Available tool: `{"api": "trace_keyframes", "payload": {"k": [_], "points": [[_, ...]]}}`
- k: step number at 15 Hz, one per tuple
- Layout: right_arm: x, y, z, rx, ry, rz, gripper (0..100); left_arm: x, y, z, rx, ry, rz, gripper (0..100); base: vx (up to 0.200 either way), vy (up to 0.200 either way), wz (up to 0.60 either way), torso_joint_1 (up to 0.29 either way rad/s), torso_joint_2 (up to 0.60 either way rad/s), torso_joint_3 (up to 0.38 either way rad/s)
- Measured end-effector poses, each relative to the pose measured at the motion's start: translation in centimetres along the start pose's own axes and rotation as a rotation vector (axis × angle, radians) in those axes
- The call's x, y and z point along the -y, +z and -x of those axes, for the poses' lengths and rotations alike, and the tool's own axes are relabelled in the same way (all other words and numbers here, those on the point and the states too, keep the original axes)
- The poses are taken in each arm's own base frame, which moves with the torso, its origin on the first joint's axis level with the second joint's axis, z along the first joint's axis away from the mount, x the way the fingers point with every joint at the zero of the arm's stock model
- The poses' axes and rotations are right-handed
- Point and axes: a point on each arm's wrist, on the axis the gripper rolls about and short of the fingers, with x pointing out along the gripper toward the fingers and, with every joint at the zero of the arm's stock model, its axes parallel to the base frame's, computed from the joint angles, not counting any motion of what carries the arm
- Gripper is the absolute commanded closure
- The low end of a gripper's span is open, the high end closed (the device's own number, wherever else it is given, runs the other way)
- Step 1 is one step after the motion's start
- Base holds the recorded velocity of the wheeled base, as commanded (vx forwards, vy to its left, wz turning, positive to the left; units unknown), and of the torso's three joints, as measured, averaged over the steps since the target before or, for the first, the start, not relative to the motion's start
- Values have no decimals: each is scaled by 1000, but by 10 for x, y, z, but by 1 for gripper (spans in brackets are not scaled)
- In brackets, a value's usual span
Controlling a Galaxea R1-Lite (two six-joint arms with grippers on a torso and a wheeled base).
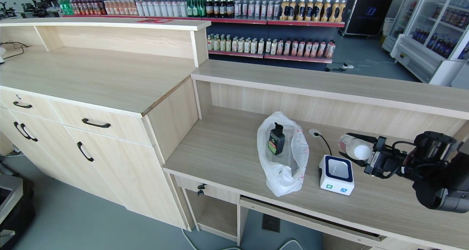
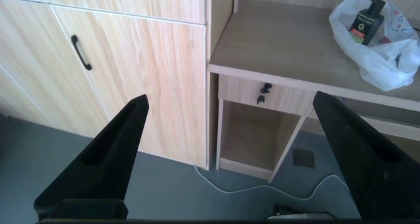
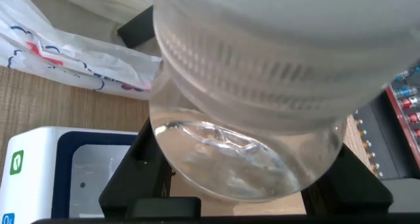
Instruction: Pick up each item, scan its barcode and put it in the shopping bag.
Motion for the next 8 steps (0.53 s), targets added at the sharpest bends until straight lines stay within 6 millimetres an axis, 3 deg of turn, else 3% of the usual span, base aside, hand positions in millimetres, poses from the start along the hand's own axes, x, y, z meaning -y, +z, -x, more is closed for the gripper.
{"api": "trace_keyframes", "payload": {"k": [8], "points": [[-12, -14, -4, -13, 13, -30, 100, 0, 0, 0, 0, 0, 0, 0, 0, 0, 0, 0, 0, 0]]}}
